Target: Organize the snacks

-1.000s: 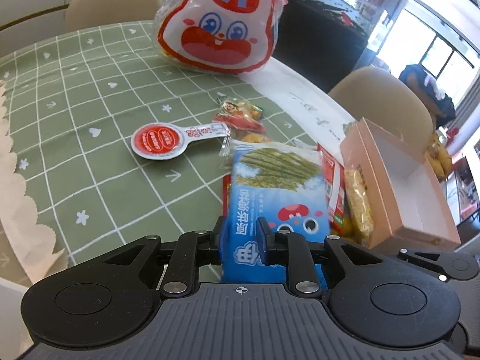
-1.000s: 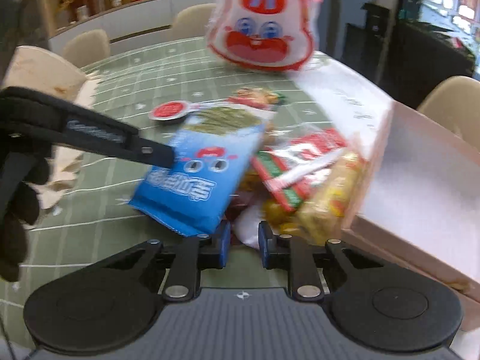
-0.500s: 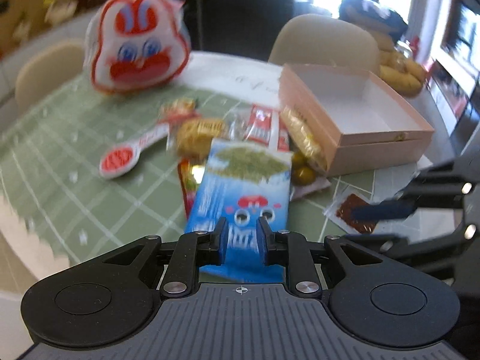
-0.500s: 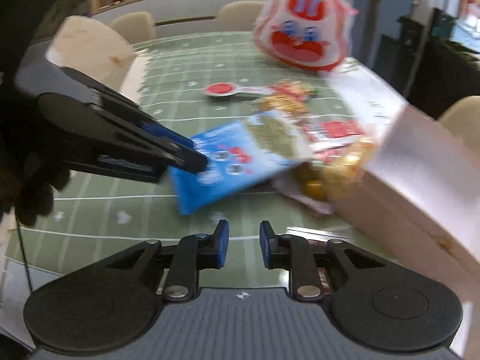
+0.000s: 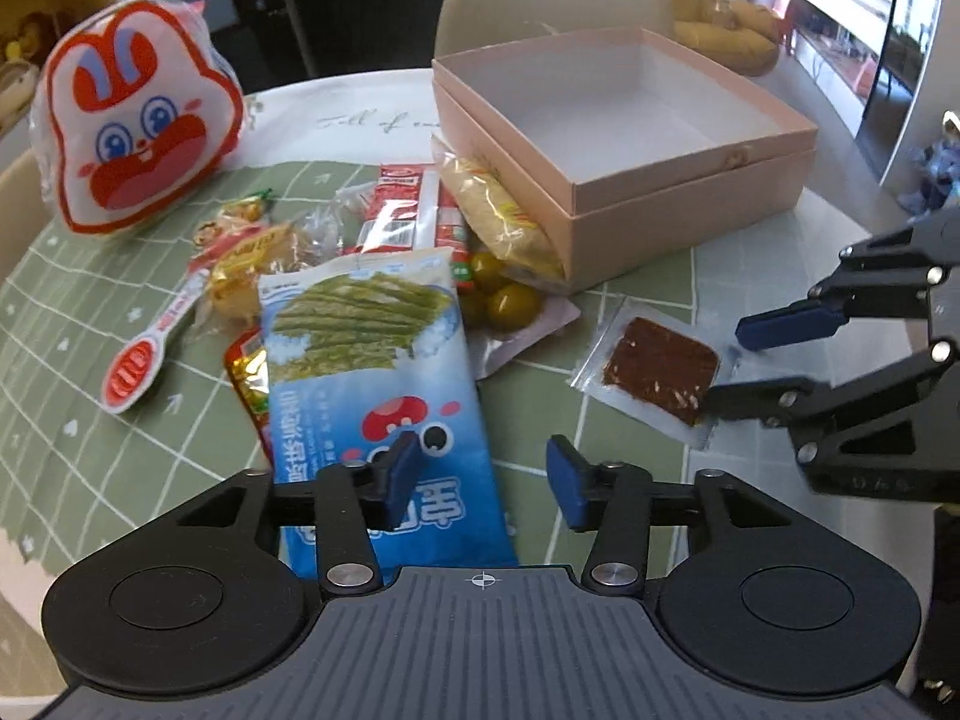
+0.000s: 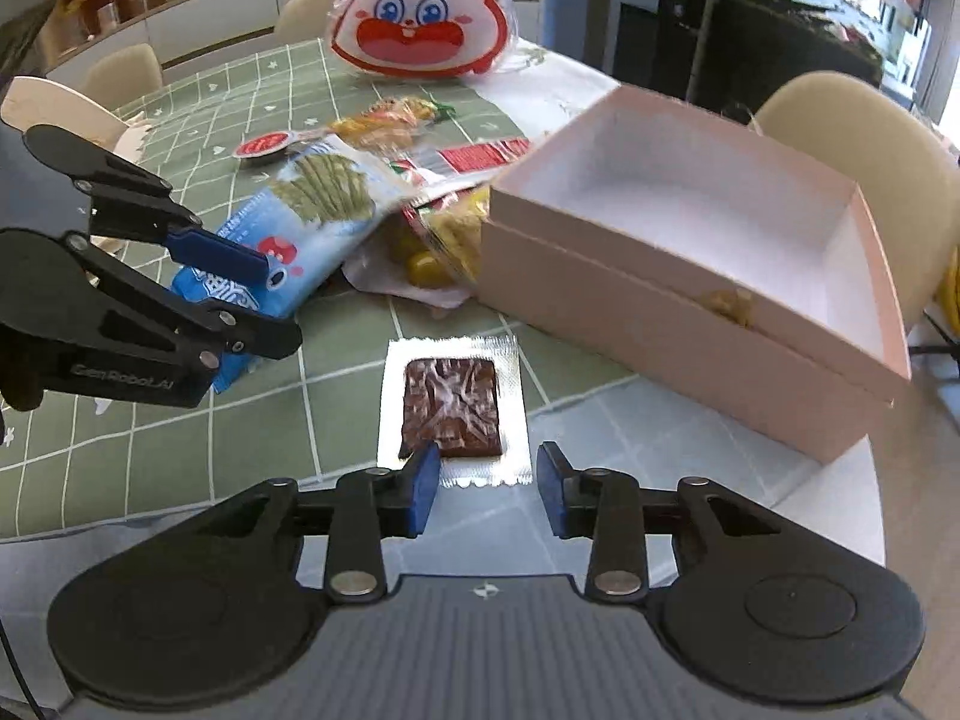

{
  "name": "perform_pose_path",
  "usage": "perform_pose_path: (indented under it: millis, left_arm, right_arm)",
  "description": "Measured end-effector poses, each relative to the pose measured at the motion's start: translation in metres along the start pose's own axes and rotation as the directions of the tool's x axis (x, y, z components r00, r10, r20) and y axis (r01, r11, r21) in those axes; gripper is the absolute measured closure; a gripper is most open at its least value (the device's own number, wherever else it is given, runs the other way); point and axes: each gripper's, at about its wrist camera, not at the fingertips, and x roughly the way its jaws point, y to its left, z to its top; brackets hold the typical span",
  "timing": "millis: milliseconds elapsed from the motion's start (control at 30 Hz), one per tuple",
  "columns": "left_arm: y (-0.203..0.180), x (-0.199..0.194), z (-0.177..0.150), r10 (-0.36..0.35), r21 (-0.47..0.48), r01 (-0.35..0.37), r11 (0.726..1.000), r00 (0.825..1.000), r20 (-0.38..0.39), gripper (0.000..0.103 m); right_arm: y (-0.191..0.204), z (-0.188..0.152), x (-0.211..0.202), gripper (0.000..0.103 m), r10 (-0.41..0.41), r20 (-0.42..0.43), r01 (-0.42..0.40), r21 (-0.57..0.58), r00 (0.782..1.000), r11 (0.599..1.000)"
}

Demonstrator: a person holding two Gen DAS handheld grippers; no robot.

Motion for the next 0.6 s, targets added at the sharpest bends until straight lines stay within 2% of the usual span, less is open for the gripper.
perform_pose_path:
  millis: [200,267,300,367,433,467,533,600]
  left_arm:
    - [0.012,-0.005,-0.001,-0.052,-0.095,0.056,0.994,0.997,0.049,0.05]
    - [0.02,-0.018,-0.003,-0.091,-0.139,0.111,0.984,0.986,0.138,0.051]
    - [0.025,-0.024,-0.004,-0.089,-0.169,0.121,0.978,0.979,0.185,0.051]
    - [0.036,-0.034,-0.006,-0.026,-0.236,0.083,0.968,0.971,0.236,0.052]
    - [0.052,-0.036,-0.008,0.062,-0.321,0.014,0.947,0.972,0.226,0.055]
    - [0.061,-0.034,-0.01,0.08,-0.359,0.003,0.933,0.973,0.214,0.055]
    - [0.078,-0.029,-0.014,0.091,-0.441,0.001,0.897,0.978,0.188,0.055]
    - [0.097,-0.023,-0.019,0.068,-0.52,0.035,0.853,0.982,0.177,0.056]
  right_arm:
    - [0.0,-0.002,0.0,0.056,-0.005,0.019,0.005,0.002,1.0,1.0]
    - [0.0,-0.003,0.0,0.053,-0.009,0.025,0.009,0.006,1.0,1.0]
    - [-0.001,-0.004,0.0,0.051,-0.012,0.028,0.012,0.009,1.0,1.0]
    - [-0.002,-0.005,-0.001,0.05,-0.013,0.033,0.013,0.014,0.999,1.0]
    - [-0.003,-0.006,-0.001,0.048,-0.013,0.037,0.012,0.024,0.999,1.0]
    - [-0.003,-0.006,-0.001,0.047,-0.014,0.038,0.013,0.026,0.999,1.0]
    - [-0.002,-0.006,-0.001,0.046,-0.014,0.04,0.013,0.024,0.999,1.0]
    - [-0.001,-0.005,-0.001,0.046,-0.014,0.038,0.014,0.017,0.999,1.0]
